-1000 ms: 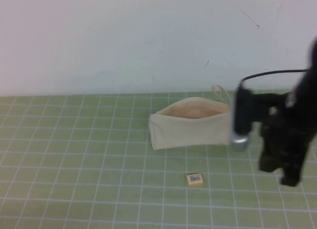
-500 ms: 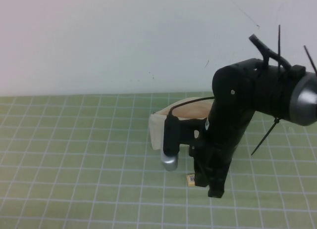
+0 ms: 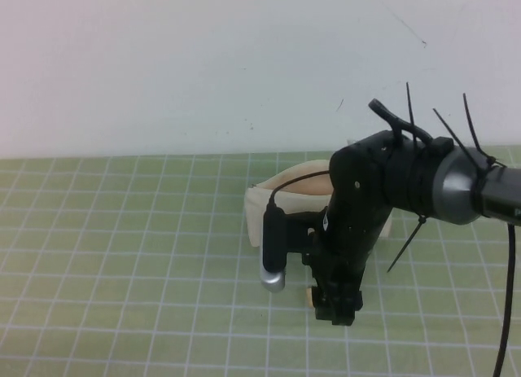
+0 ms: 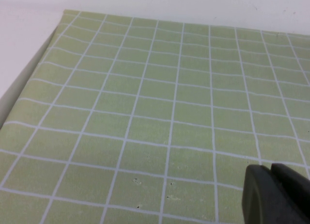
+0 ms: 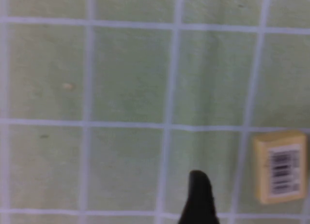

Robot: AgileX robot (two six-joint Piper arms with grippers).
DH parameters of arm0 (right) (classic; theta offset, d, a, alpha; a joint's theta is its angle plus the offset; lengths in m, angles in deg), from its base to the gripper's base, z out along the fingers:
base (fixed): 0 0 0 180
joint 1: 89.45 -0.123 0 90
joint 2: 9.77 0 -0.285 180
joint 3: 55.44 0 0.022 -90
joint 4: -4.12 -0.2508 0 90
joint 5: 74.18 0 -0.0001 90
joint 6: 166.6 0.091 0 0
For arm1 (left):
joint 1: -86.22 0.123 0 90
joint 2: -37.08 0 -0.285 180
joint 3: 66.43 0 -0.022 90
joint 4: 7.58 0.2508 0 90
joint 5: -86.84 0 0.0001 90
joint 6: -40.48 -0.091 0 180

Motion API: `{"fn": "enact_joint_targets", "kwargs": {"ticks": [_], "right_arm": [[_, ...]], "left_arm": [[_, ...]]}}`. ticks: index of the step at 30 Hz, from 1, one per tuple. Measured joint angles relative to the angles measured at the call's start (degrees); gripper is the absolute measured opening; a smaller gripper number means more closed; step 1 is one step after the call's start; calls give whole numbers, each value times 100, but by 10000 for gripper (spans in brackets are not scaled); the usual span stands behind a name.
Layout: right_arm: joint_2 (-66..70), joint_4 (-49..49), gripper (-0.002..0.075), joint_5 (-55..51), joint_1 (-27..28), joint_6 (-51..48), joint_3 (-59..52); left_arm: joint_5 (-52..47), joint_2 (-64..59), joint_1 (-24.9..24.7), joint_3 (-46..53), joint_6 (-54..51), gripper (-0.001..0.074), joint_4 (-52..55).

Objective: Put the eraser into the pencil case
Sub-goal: Pick up the eraser from the table

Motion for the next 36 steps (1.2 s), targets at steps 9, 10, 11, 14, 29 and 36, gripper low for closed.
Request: {"fn": "enact_joint_targets", "kwargs": {"ticks": [9, 10, 11, 14, 29, 36], "right_arm": [[317, 548, 497, 547, 0, 11, 65], [380, 548, 497, 572, 0, 11, 77], [436, 548, 497, 572, 0, 11, 85], [477, 548, 495, 543, 0, 11, 121], [486, 485, 209, -642, 0, 125, 459], [-164, 472, 209, -1196, 0, 547, 827]], "left_arm": [[0, 0, 8, 0, 0, -1, 0], [0, 0, 8, 0, 0, -1, 0], [0, 0, 8, 0, 0, -1, 0], [0, 0, 8, 0, 0, -1, 0], [0, 0, 8, 0, 0, -2, 0], [0, 0, 8, 0, 0, -1, 0]]}}
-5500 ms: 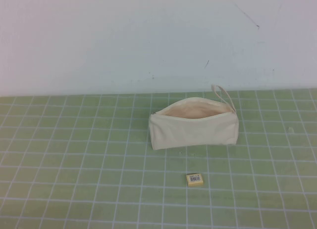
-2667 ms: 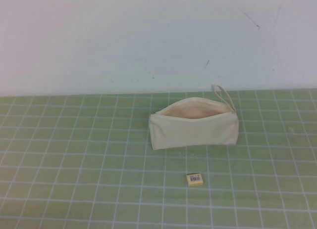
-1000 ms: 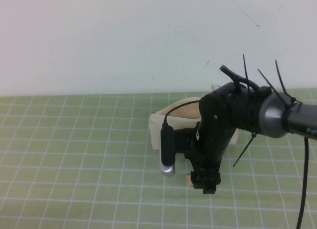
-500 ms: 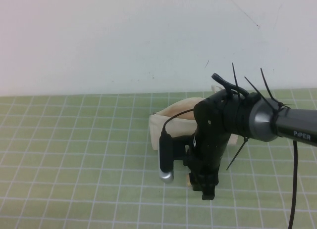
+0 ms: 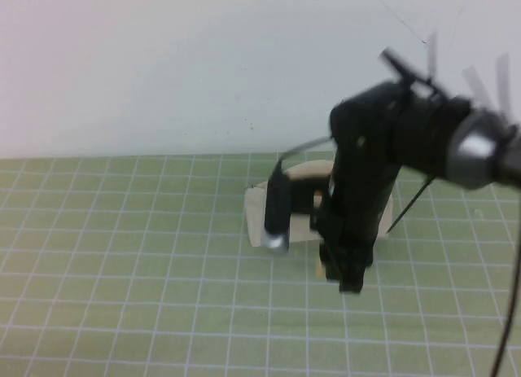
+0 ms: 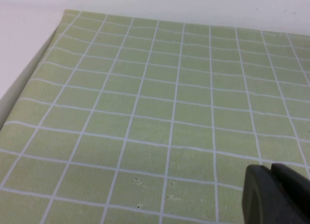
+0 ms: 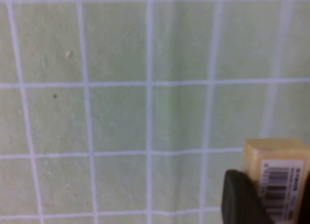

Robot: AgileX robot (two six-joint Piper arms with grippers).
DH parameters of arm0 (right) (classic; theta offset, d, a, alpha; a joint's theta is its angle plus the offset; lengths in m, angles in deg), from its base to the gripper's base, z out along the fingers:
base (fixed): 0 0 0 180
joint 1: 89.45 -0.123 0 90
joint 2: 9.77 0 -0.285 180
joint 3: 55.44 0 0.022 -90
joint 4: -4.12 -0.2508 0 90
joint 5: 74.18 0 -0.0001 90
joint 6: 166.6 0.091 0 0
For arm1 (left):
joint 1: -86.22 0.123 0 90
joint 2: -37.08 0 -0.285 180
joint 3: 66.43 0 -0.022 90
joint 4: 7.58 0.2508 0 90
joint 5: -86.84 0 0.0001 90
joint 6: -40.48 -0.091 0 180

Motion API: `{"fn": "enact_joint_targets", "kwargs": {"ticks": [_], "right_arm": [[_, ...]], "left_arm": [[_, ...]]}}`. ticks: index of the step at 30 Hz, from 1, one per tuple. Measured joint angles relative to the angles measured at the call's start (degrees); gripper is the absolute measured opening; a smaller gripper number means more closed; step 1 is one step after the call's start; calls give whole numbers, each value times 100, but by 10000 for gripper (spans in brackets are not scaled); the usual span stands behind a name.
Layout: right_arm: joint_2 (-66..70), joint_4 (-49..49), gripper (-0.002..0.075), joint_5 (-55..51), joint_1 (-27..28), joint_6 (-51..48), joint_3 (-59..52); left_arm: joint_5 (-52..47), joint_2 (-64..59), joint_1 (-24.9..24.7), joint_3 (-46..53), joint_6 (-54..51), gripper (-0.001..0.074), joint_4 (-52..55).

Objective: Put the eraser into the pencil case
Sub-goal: Pick up the eraser from the table, then place the eraser on the pencil case

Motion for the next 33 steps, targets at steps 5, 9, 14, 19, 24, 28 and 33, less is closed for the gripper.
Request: {"fn": "enact_joint_targets", "kwargs": {"ticks": [5, 9, 14, 19, 24, 28, 33], "right_arm": [[-618, -285, 209, 421, 284, 513, 29], [-692, -375, 209, 1299, 578, 1044, 39], [-477, -425, 209, 2234, 740, 1236, 39], [-209, -462, 209, 2658, 838, 1474, 39], [22, -462, 209, 2678, 908, 1536, 39], [37, -549, 251, 2774, 954, 1588, 39], [-10, -659, 445, 2694, 1095, 1724, 39]], "left_arm": [[0, 0, 0, 0, 0, -1, 0], [0, 0, 0, 0, 0, -1, 0], [0, 0, 0, 0, 0, -1, 0], [0, 0, 0, 0, 0, -1, 0], [0, 0, 0, 0, 0, -1, 0], [0, 0, 0, 0, 0, -3, 0], [0, 0, 0, 0, 0, -3, 0]]}}
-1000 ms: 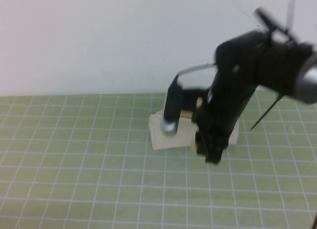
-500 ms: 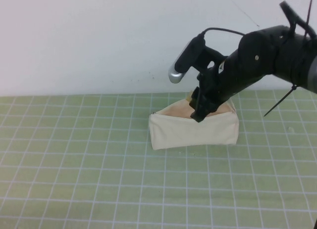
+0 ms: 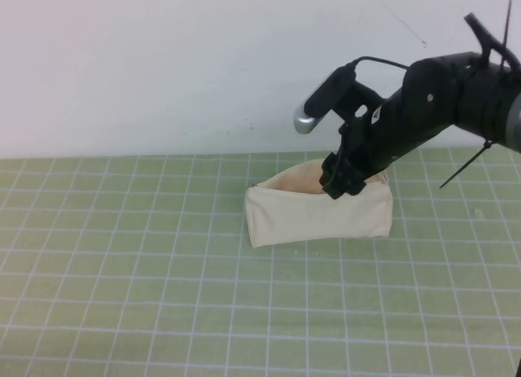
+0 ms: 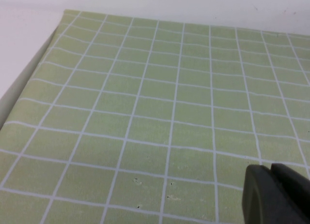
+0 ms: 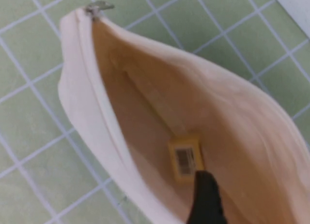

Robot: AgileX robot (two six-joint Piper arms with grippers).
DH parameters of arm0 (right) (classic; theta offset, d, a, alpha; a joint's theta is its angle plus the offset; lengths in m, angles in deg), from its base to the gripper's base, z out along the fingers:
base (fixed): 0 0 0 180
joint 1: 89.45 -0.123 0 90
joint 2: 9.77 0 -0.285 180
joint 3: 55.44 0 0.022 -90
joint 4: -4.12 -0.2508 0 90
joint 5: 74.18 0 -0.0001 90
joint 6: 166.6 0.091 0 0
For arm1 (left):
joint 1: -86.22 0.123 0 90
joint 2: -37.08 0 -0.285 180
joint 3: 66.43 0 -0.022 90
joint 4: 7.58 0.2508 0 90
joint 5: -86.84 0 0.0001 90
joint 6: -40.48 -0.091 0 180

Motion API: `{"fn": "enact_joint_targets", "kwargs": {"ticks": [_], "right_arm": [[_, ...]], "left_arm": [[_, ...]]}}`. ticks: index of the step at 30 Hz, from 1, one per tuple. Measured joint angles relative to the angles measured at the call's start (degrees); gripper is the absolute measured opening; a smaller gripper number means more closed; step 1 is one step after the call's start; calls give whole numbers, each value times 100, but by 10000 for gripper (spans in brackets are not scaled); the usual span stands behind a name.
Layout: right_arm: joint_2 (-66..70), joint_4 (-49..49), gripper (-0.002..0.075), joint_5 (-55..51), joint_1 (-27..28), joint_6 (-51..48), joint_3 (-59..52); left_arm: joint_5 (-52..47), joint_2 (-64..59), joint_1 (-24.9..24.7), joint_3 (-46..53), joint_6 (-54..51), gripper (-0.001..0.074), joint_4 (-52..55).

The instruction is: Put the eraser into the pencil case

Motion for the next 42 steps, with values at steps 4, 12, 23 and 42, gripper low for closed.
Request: {"fn": "enact_joint_targets", "kwargs": {"ticks": [4, 12, 23, 42], "right_arm": [[-311, -80, 370, -437, 27, 102, 0], [-1993, -256, 34, -1488, 31, 112, -459], [-4208, -560, 0, -2340, 480, 854, -1924], [-9799, -604, -1, 2294, 2204, 1727, -6946]], "left_arm": [[0, 0, 0, 0, 0, -3, 0], [0, 0, 0, 0, 0, -3, 0], [0, 0, 0, 0, 0, -3, 0], [0, 0, 0, 0, 0, -3, 0]]}}
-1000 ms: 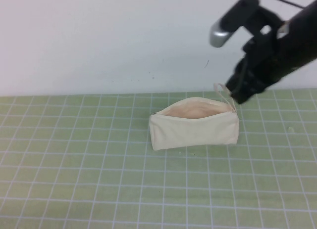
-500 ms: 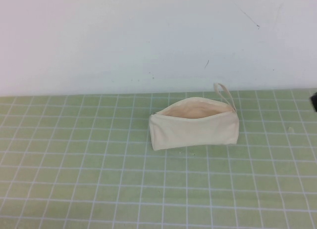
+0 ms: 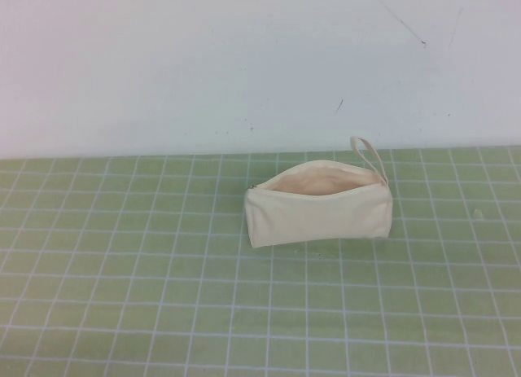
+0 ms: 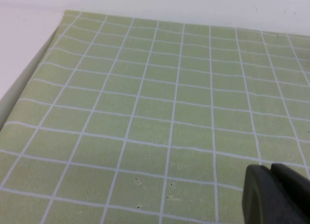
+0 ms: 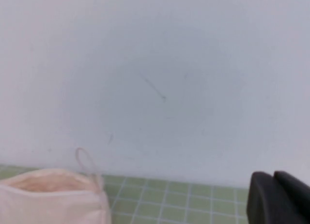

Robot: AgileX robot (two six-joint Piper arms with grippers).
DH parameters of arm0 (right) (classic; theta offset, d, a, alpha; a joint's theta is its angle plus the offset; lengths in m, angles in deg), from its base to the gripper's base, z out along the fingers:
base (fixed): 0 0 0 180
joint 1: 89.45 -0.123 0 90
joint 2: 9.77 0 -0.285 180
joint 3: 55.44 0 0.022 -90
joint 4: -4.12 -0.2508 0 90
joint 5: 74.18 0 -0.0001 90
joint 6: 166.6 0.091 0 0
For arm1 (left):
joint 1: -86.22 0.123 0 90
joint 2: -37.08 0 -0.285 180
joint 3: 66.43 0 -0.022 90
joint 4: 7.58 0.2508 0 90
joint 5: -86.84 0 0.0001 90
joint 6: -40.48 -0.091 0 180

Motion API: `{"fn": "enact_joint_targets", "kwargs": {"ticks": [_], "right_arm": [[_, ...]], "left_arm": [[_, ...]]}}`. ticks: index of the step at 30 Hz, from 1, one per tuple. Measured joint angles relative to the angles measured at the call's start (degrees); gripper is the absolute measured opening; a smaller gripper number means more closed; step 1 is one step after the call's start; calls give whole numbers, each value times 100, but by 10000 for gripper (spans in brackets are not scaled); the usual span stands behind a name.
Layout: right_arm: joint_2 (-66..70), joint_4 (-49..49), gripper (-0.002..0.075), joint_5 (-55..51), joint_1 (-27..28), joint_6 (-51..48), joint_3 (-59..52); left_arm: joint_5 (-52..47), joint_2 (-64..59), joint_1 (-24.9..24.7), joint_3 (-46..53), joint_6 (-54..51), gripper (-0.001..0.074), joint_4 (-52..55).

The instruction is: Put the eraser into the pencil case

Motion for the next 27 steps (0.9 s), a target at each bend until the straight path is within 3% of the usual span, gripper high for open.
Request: {"fn": "enact_joint_targets", "kwargs": {"ticks": [6, 18, 27], "right_arm": [[-1060, 0, -1, 50, 648, 25, -561], [-1299, -150, -1, 274, 686, 382, -1280], [-1876, 1072, -1, 319, 686, 2499, -2727]], "left_arm": [[0, 0, 0, 0, 0, -3, 0], [0, 0, 0, 0, 0, -3, 0], [0, 0, 0, 0, 0, -3, 0]]}}
